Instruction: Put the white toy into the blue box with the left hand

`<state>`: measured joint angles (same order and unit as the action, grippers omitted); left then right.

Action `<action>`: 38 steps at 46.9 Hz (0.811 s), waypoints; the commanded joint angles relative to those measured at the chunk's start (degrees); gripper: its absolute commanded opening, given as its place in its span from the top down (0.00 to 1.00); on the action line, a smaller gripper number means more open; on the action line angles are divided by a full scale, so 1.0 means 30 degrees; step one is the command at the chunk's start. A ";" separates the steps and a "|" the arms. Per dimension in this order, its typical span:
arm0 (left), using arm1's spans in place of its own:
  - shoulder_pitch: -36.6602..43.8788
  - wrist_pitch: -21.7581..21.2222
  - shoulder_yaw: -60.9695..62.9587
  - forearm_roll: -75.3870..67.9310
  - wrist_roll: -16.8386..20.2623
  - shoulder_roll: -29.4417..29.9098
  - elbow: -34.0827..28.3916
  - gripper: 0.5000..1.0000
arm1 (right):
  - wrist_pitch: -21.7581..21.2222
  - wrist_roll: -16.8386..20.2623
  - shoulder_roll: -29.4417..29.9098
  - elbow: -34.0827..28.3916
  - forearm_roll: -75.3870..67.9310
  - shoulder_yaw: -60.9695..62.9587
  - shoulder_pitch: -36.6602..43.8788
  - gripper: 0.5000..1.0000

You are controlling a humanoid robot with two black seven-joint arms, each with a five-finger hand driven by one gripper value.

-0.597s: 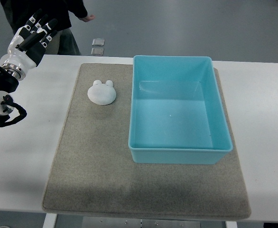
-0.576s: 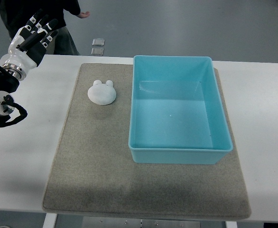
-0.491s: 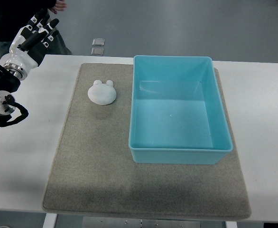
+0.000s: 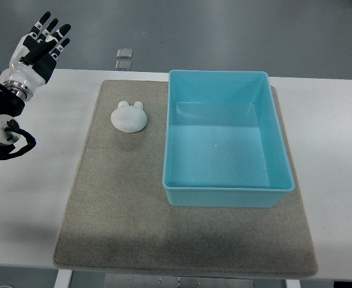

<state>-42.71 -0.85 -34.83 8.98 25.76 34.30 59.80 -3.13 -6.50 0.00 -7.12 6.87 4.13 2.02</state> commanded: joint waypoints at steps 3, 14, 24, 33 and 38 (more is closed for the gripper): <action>-0.0149 0.0634 -0.0021 -0.0007 -0.0004 -0.0038 -0.0771 0.00 | 0.0020 0.0000 0.0000 0.0000 -0.0004 0.0000 0.0002 0.13; -0.0384 0.0956 0.0009 -0.0036 -0.0033 -0.0565 -0.1036 0.00 | 0.0019 0.0000 0.0000 0.0000 0.0025 0.0000 0.0002 0.13; -0.0969 0.1455 0.0711 -0.0124 -0.0033 -0.0478 -0.1182 0.01 | 0.0020 0.0000 0.0000 0.0000 0.0025 0.0000 0.0002 0.13; -0.1058 0.1455 0.1648 -0.2402 0.0055 -0.0390 -0.1124 0.01 | 0.0019 0.0000 0.0000 0.0000 -0.0004 0.0000 0.0002 0.13; -0.1087 0.1134 0.1825 -0.5539 0.0026 -0.0390 -0.0919 0.01 | -0.0009 0.0000 0.0000 0.0000 -0.0004 0.0000 0.0002 0.13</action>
<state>-45.91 3.35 -29.51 -2.74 25.92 33.14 56.74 -3.12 -6.50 0.00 -7.12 6.89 4.13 2.02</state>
